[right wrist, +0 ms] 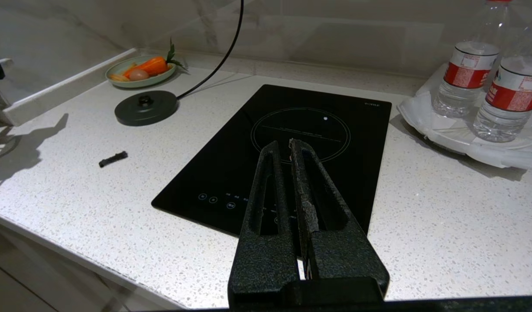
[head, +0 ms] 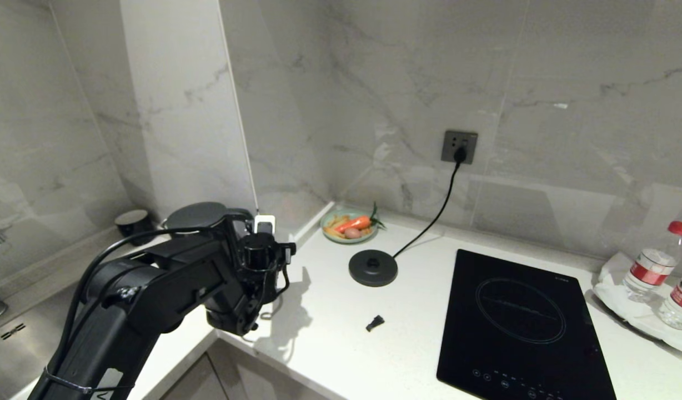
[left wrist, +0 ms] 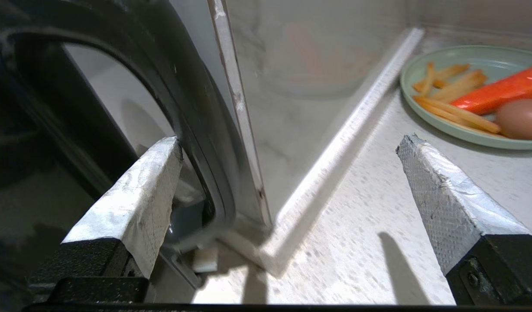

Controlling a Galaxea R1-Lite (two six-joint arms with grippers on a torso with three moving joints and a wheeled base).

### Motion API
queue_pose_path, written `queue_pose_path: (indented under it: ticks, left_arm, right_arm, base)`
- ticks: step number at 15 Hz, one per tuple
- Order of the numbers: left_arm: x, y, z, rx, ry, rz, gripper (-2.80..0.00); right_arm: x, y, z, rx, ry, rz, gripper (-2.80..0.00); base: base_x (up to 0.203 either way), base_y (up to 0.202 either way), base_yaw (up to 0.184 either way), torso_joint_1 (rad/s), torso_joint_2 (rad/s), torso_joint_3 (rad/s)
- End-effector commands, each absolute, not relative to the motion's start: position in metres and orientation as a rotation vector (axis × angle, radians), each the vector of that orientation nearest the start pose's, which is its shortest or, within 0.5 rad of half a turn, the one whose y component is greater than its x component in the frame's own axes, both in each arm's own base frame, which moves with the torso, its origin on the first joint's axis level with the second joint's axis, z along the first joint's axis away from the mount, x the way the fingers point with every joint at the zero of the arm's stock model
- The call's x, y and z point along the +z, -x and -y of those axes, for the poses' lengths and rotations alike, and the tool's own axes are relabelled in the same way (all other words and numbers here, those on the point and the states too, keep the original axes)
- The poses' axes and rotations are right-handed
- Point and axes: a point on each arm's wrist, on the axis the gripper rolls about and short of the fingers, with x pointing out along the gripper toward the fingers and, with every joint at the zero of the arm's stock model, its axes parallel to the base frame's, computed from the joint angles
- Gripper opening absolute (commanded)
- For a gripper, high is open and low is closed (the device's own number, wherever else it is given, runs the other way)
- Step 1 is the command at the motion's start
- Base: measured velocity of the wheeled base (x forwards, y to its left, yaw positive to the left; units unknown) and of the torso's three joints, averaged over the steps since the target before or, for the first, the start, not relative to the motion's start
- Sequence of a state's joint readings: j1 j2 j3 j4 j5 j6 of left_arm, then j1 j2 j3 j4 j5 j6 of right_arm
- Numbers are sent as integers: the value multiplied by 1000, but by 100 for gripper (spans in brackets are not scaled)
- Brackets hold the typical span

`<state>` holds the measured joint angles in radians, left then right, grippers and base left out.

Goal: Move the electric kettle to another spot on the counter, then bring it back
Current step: Grab the kettle

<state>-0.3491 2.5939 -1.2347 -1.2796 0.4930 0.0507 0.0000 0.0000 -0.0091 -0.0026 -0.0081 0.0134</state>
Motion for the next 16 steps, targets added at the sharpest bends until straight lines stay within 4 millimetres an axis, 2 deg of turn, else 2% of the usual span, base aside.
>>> queue_pose_path:
  ticks: [1, 3, 10, 16]
  left_arm:
    - [-1, -432, 151, 136, -64, -84, 0]
    - [-1, -430, 150, 135, -60, -89, 0]
    - [0, -449, 137, 186, -57, -63, 0]
    - [5, -461, 143, 174, -55, -58, 0]
  right_arm:
    - [78, 23, 0, -9, -14, 11, -280]
    - [78, 23, 0, -8, -14, 11, -280]
    - [78, 24, 0, -9, -14, 12, -280]
    - [78, 23, 0, -9, -14, 9, -280]
  base:
    - [0, 0, 0, 0, 0, 0]
    - [0, 0, 0, 0, 0, 0]
    - [0, 0, 0, 0, 0, 0]
    - [0, 0, 0, 0, 0, 0]
